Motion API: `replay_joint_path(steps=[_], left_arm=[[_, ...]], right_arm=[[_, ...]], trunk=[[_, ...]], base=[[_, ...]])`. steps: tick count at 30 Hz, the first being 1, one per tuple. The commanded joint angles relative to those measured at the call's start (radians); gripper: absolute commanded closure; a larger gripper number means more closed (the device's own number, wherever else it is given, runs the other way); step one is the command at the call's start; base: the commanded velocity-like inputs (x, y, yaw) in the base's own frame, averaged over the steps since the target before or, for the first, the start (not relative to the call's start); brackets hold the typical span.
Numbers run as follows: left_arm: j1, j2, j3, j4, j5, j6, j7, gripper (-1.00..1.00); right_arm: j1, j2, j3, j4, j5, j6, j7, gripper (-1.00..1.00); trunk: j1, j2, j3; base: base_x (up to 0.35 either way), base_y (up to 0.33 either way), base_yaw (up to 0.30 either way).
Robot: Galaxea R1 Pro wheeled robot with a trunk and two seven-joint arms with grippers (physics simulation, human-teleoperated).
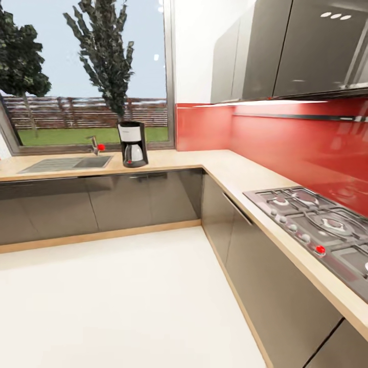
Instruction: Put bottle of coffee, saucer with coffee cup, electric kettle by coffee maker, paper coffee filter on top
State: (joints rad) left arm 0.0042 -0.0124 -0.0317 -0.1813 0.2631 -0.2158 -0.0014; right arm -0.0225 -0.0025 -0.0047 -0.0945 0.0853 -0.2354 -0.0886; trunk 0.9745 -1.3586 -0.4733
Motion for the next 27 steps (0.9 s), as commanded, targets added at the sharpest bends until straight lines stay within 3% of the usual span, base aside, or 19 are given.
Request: replay_joint_path(steps=[1,13,27], left_arm=[[0.000,0.000,-0.004,-0.001,0.008,-0.002,0.000,-1.00],[0.000,0.000,-0.004,-0.001,0.008,-0.001,0.003,-1.00],[0.000,0.000,-0.004,-0.001,0.009,0.001,0.002,-1.00]], right_arm=[[-0.001,0.000,0.000,0.001,0.009,-0.002,-0.005,-1.00],[-0.001,-0.001,0.002,0.001,0.010,-0.002,-0.005,-1.00],[-0.001,-0.001,0.001,0.001,0.010,-0.002,-0.005,-1.00]], trunk=[[0.001,0.000,-0.001],[0.001,0.000,-0.001],[0.001,0.000,-0.001]], base=[[0.344,0.000,0.000],[0.344,0.015,0.000],[0.343,0.118,0.000]])
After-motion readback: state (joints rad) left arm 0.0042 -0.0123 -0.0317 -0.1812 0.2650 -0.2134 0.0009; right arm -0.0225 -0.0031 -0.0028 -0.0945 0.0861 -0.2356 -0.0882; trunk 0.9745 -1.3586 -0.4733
